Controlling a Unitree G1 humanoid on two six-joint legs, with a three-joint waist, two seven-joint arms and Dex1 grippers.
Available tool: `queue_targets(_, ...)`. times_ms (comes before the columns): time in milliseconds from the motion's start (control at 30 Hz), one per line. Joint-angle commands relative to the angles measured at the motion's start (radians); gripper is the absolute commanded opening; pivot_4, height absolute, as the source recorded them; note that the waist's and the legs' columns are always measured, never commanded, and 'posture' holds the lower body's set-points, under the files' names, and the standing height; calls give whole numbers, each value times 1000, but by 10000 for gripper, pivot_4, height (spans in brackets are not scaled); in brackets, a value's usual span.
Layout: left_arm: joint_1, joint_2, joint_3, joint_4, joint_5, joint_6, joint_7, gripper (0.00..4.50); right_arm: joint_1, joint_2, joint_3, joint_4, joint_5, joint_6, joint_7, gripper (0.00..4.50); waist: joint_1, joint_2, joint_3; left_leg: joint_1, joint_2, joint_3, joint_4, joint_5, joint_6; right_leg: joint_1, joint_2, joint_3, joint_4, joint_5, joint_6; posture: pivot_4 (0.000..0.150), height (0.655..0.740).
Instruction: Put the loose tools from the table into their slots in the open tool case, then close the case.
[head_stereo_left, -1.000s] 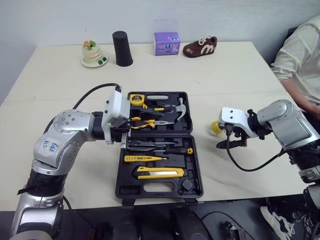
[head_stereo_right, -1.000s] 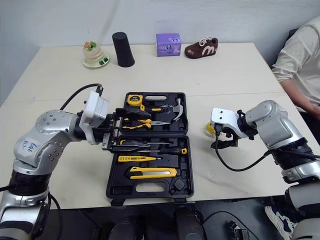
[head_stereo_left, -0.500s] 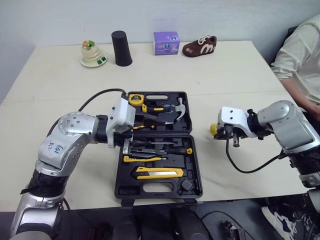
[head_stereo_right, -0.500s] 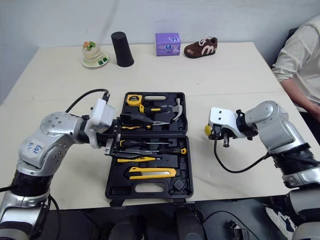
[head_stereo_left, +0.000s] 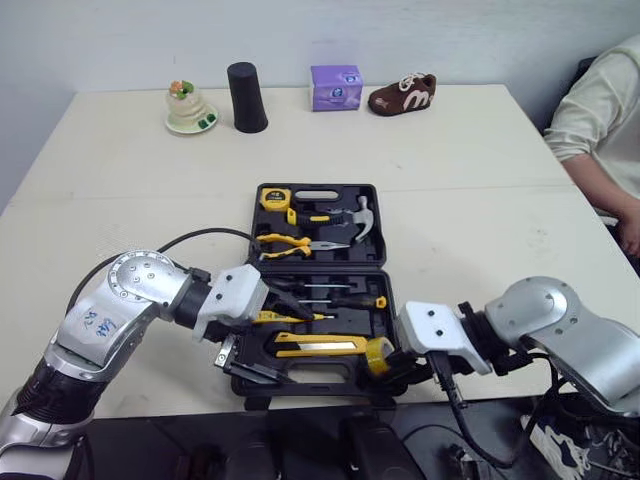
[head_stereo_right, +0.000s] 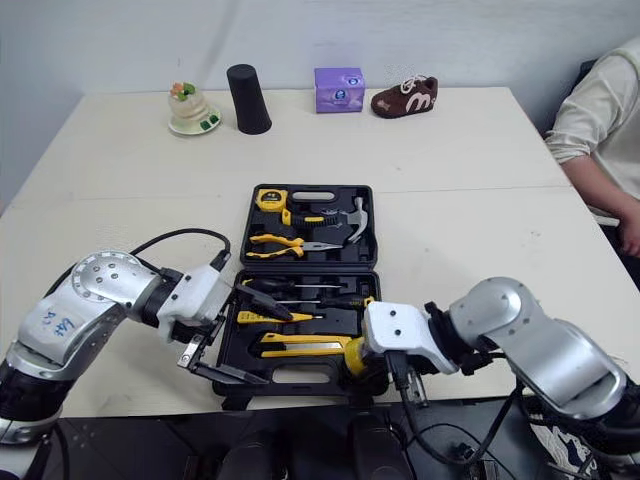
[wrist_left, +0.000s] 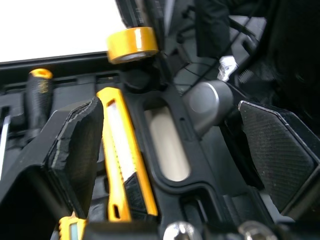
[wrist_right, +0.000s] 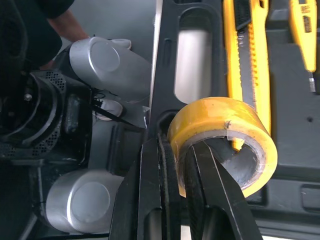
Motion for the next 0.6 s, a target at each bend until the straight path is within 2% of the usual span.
queue_targets(33, 10, 12, 6, -39, -1, -9, -8, 45000, 11, -20, 18, -32, -1, -5, -23, 427, 0, 0, 0, 0, 1, 0, 0, 0, 0, 0, 0, 0, 0, 0, 0, 1500, 7386)
queue_targets(367, 4, 5, 12, -75, -23, 36, 14, 45000, 69, -60, 89, -19, -36, -39, -44, 427, 0, -1, 0, 0, 2, 0, -1, 0, -1, 0, 0, 1, -1, -1, -1, 1500, 7386)
queue_targets(433, 3, 5, 14, -77, -25, 42, 14, 45000, 68, -71, 67, -36, -4, -25, -34, 9330, 0, -1, 0, 0, 1, 0, -1, 0, -1, 0, 0, 1, -1, -1, -1, 1500, 7386)
queue_targets(467, 4, 5, 14, -78, -25, 43, 14, 45000, 66, -74, 53, -47, 16, -17, -29, 12013, 1, -1, 0, 0, 1, 0, -1, 0, -1, 0, 0, 1, -1, 0, -1, 1500, 7386)
queue_targets(500, 2, 5, 14, -77, -24, 43, 14, 45000, 58, -74, 29, -61, 45, -5, -27, 16844, 1, -1, 0, 0, 1, 0, -1, 0, -1, 0, 0, 1, -1, 0, -1, 1500, 7386)
queue_targets(533, 0, 4, 13, -76, -23, 42, 14, 45000, 48, -70, 0, -72, 75, 8, -27, 23739, 1, -1, 0, 0, 1, 0, -1, 0, -1, 0, 0, 1, -1, 0, -1, 1500, 7386)
queue_targets(600, -3, 0, 9, -74, -22, 41, 16, 45000, 26, -56, -91, -80, 165, 51, -34, 24524, 1, -1, 0, 0, 1, -1, -1, 0, -1, 0, 0, 1, -1, 0, -1, 1500, 7386)
